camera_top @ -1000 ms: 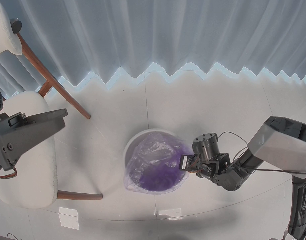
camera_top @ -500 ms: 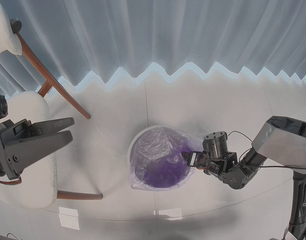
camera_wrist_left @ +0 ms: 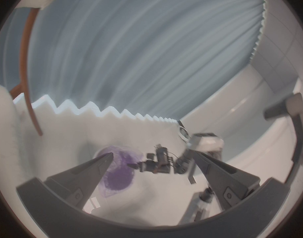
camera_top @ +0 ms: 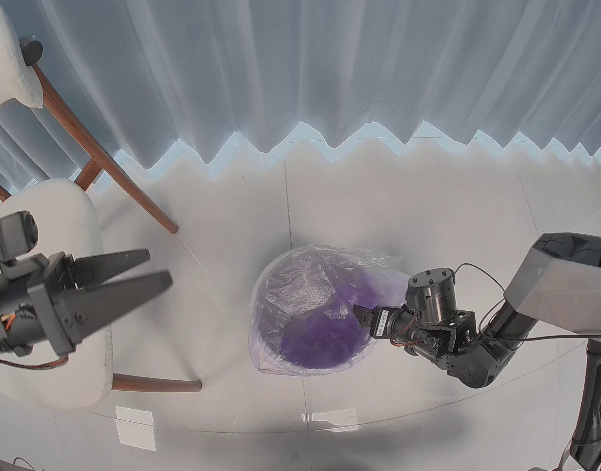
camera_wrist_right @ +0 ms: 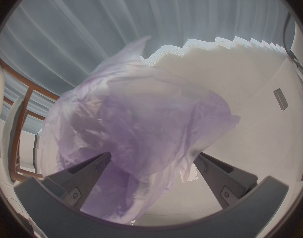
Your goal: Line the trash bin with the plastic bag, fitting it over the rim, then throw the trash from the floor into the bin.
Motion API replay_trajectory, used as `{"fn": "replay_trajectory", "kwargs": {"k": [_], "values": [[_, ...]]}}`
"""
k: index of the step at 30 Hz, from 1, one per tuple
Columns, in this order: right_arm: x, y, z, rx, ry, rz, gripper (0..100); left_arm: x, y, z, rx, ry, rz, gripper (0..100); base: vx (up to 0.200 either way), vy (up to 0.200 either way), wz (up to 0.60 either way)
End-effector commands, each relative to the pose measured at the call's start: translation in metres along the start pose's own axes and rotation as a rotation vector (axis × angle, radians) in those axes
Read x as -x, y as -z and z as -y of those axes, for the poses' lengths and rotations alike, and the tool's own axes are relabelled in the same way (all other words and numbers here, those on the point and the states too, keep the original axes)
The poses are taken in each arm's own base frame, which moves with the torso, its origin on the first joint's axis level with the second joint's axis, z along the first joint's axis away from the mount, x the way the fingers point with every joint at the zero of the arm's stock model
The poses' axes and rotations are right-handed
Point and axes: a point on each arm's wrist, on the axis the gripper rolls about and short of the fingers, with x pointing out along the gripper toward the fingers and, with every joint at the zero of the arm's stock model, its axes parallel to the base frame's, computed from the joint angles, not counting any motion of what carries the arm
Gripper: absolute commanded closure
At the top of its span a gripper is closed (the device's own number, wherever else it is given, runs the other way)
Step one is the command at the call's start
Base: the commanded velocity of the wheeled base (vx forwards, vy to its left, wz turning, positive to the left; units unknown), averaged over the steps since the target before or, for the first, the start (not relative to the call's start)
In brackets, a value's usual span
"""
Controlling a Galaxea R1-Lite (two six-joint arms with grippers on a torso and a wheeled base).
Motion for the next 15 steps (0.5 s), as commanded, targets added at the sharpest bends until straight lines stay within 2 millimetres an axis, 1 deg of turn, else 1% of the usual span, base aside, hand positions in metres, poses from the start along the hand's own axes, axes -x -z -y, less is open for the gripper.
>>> {"fn": "replay_trajectory", "kwargs": {"k": [1,2,4,7,11,12,13,15], "values": [[0.028,-0.011,-0.013,-0.015,-0.052,0.031,0,-0.025,-0.016,-0.011,0.106,-0.128,0.037,0,0.000,0.000,0.00],[0.039,-0.014,-0.018,-0.032,-0.075,0.042,0,-0.033,-0.020,-0.008,0.136,-0.166,0.062,0,0.000,0.000,0.00],[0.050,-0.018,-0.020,-0.055,-0.091,0.052,0,-0.036,-0.017,-0.003,0.140,-0.156,0.054,0,0.000,0.000,0.00],[0.068,-0.020,-0.023,-0.076,-0.118,0.061,0,-0.036,-0.004,-0.002,0.139,-0.148,0.009,0,0.000,0.000,0.00],[0.091,-0.031,-0.023,-0.098,-0.159,0.090,0,-0.038,0.010,-0.003,0.068,-0.136,-0.050,0,0.000,0.000,0.00],[0.091,-0.031,-0.023,-0.098,-0.159,0.090,0,-0.038,0.010,-0.003,0.068,-0.136,-0.050,0,0.000,0.000,0.00],[0.098,-0.039,-0.025,-0.104,-0.195,0.109,0,-0.041,0.011,0.003,0.078,-0.081,-0.062,0,0.000,0.000,0.00],[0.104,-0.048,-0.028,-0.112,-0.231,0.133,0,-0.042,0.007,0.005,0.088,-0.048,-0.055,0,0.000,0.000,0.00]]}}
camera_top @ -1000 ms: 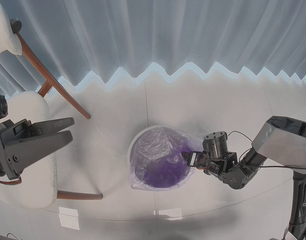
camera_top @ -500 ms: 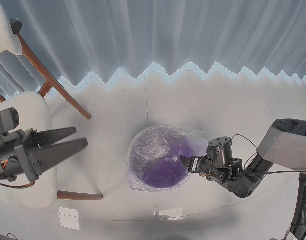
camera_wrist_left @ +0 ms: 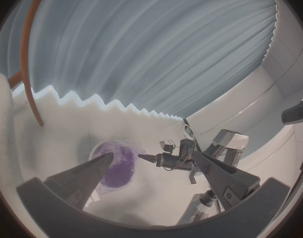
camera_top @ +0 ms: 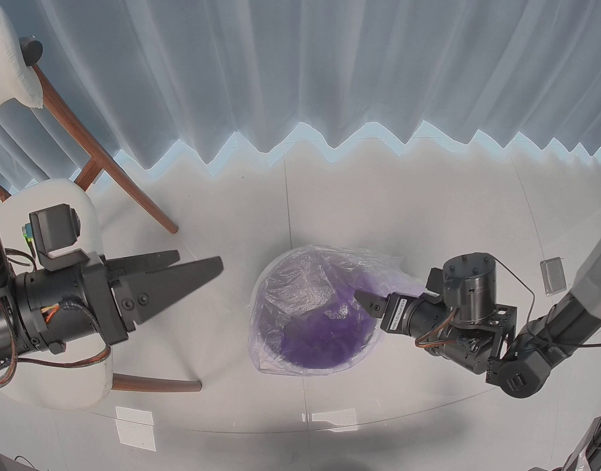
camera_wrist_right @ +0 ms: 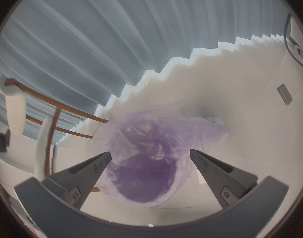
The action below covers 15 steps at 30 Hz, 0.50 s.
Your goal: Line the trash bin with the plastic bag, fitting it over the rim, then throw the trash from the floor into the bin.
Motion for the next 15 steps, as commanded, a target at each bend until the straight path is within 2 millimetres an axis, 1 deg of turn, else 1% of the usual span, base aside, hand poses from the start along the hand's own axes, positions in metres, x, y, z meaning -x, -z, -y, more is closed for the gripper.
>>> {"fn": "replay_trajectory", "kwargs": {"k": [1,4,8,10,13,14,15], "values": [[0.028,-0.030,-0.016,-0.026,-0.111,0.085,0,-0.008,0.002,0.006,0.019,0.081,-0.028,0,0.000,0.000,0.00],[0.031,-0.040,-0.022,-0.033,-0.146,0.114,0,-0.010,0.000,0.008,0.015,0.107,-0.013,0,0.000,0.000,0.00],[0.033,-0.041,-0.026,-0.032,-0.162,0.121,0,-0.013,-0.001,0.010,-0.022,0.204,0.054,0,0.000,0.000,0.00],[0.037,-0.043,-0.027,-0.035,-0.169,0.127,0,-0.015,0.008,0.006,-0.047,0.257,0.082,0,0.000,0.000,0.00],[0.043,-0.048,-0.027,-0.042,-0.176,0.144,0,-0.023,0.029,-0.004,-0.070,0.292,0.055,0,0.000,0.000,0.00],[0.043,-0.048,-0.027,-0.042,-0.176,0.144,0,-0.023,0.029,-0.004,-0.070,0.292,0.055,0,0.000,0.000,0.00],[0.049,-0.053,-0.029,-0.046,-0.188,0.161,0,-0.029,0.042,-0.011,-0.130,0.306,0.040,0,0.000,0.000,0.00]]}}
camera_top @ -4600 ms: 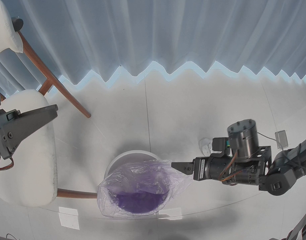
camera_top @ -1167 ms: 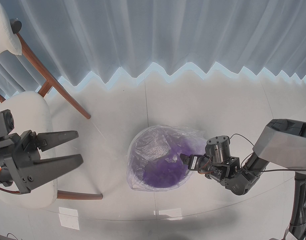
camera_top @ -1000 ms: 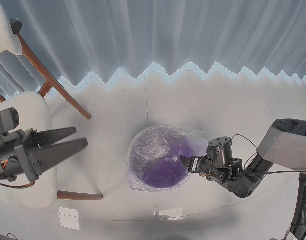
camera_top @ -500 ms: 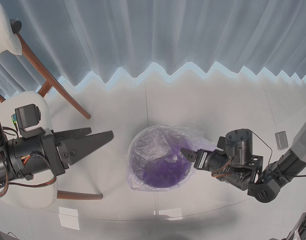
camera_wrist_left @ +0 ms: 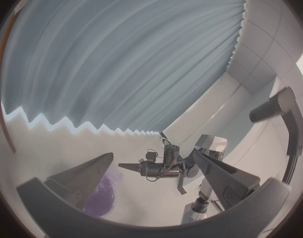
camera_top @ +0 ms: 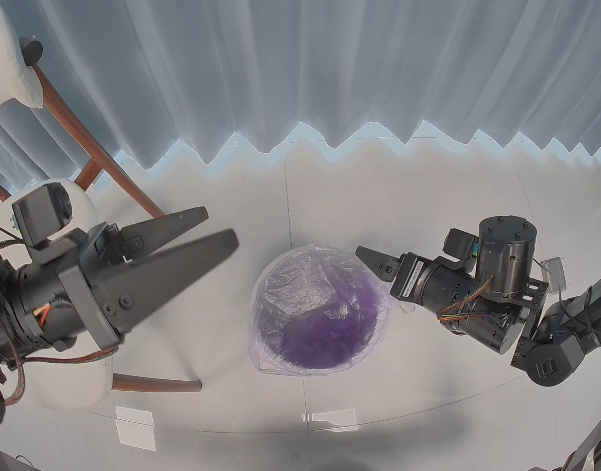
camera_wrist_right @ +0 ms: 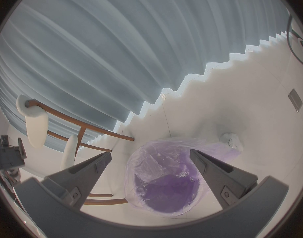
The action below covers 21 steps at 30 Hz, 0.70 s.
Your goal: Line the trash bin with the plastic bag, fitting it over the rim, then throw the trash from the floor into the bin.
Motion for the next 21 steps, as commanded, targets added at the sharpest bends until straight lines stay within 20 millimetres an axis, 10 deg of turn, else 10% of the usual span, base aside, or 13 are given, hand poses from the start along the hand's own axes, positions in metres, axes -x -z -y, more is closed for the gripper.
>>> {"fn": "replay_trajectory", "kwargs": {"k": [1,7,12,21], "values": [[0.015,-0.014,-0.008,-0.010,-0.034,0.046,0,-0.006,0.050,-0.022,-0.017,0.031,-0.127,0,0.000,0.000,0.00],[0.029,-0.028,-0.013,-0.016,-0.052,0.076,0,-0.030,0.062,-0.041,-0.167,0.048,-0.062,0,0.000,0.000,0.00],[0.045,-0.040,-0.019,-0.022,-0.093,0.106,0,-0.056,-0.006,-0.026,0.156,0.073,0.215,0,0.000,0.000,0.00],[0.052,-0.054,-0.010,-0.027,-0.086,0.126,0,-0.060,-0.034,-0.026,0.124,-0.092,0.071,0,0.000,0.000,0.00]]}}
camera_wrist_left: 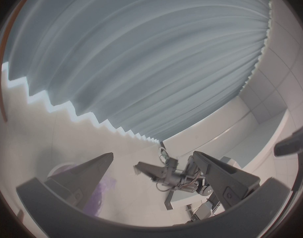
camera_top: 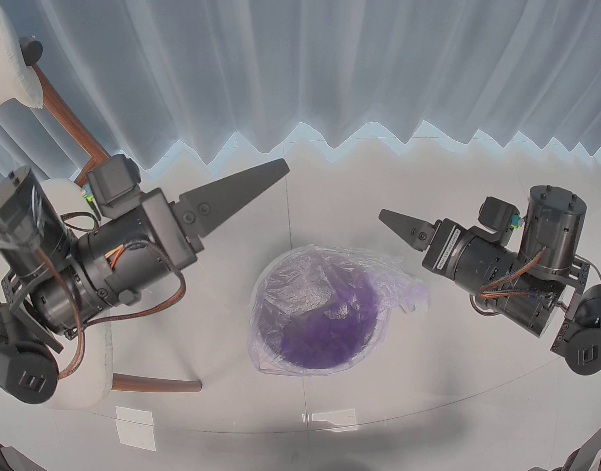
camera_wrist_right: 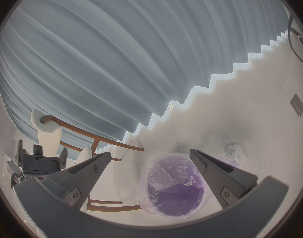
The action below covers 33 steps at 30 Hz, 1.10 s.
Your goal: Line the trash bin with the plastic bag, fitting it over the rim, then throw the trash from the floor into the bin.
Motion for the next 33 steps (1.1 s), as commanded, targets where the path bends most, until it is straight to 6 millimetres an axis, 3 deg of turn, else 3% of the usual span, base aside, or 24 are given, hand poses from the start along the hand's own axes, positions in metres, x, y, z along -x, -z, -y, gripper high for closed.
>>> {"fn": "replay_trajectory", "kwargs": {"k": [1,5,8,21,33], "values": [[0.015,-0.021,0.001,-0.009,-0.017,0.051,0,-0.012,-0.039,0.019,-0.119,-0.104,-0.076,0,0.000,0.000,0.00],[0.018,-0.026,0.004,-0.011,-0.005,0.062,0,-0.015,-0.043,0.016,-0.225,-0.190,-0.246,0,0.000,0.000,0.00],[0.022,-0.031,0.004,-0.012,-0.006,0.062,0,-0.017,-0.034,0.006,-0.258,-0.226,-0.366,0,0.000,0.000,0.00],[0.040,-0.053,0.004,-0.015,0.008,0.070,0,-0.032,0.011,-0.051,-0.289,-0.313,-0.554,0,0.000,0.000,0.00],[0.047,-0.055,0.003,-0.015,-0.022,0.069,0,-0.048,0.036,-0.104,-0.286,-0.449,-0.605,0,0.000,0.000,0.00]]}}
